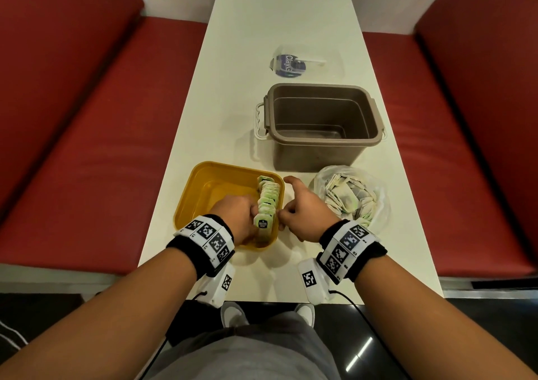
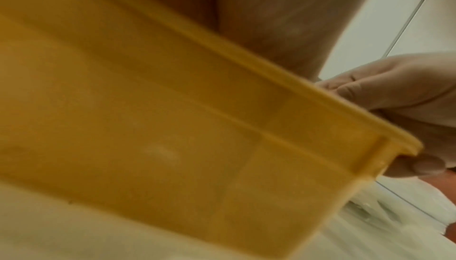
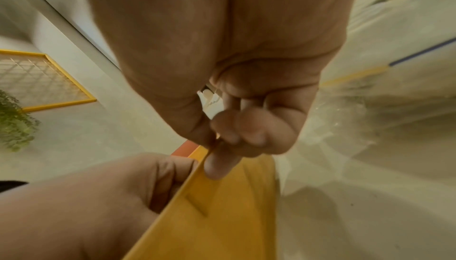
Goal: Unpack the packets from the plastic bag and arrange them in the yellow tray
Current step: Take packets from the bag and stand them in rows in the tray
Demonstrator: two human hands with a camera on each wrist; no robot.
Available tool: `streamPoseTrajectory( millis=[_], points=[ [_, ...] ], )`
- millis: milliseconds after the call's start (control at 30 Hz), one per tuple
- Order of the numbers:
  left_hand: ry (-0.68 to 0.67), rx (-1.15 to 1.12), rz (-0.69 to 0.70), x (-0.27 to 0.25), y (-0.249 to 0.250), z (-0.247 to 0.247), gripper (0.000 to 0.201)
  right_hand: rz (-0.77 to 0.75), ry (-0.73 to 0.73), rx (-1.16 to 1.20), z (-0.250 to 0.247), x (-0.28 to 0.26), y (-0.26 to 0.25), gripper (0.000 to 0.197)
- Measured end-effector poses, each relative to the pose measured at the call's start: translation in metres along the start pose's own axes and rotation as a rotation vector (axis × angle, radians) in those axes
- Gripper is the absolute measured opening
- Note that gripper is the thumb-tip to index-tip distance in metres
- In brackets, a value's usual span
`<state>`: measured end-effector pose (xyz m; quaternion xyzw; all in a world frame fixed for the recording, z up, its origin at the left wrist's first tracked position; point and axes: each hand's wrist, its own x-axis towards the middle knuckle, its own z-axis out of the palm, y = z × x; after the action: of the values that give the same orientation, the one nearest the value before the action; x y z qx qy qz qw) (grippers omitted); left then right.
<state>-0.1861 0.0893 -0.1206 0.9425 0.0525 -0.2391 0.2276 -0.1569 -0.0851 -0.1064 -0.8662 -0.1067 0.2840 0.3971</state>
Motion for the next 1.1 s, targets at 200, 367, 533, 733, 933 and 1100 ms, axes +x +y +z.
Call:
streamPoseTrajectory(
  millis=[200,367,533,733,933,1100],
  points=[
    [-0.044,0.061,-0.012,0.005,0.003,0.009,0.087,0.006,-0.009,0.021,0.001,0.001,-0.001,0.072],
    [-0.036,0.102,-0.041,0.014,0.012,0.011,0.107,0.004,-0.019,0.027,0.0,0.001,0.001,0.072],
    [-0.028,0.113,0.004,0.019,0.012,0.013,0.099,-0.003,-0.03,0.025,-0.001,0.004,0.001,0.072],
    [-0.053,0.159,-0.001,0.01,0.017,-0.005,0.094,-0.067,0.001,-0.073,-0.012,0.0,0.003,0.071],
    [0.155,0.167,0.051,0.005,0.052,-0.035,0.058,-0.175,0.254,-0.06,-0.065,-0.013,0.027,0.047],
    [0.219,0.06,0.363,0.013,0.121,-0.026,0.026,-0.114,0.351,-0.307,-0.11,-0.018,0.068,0.047]
  ],
)
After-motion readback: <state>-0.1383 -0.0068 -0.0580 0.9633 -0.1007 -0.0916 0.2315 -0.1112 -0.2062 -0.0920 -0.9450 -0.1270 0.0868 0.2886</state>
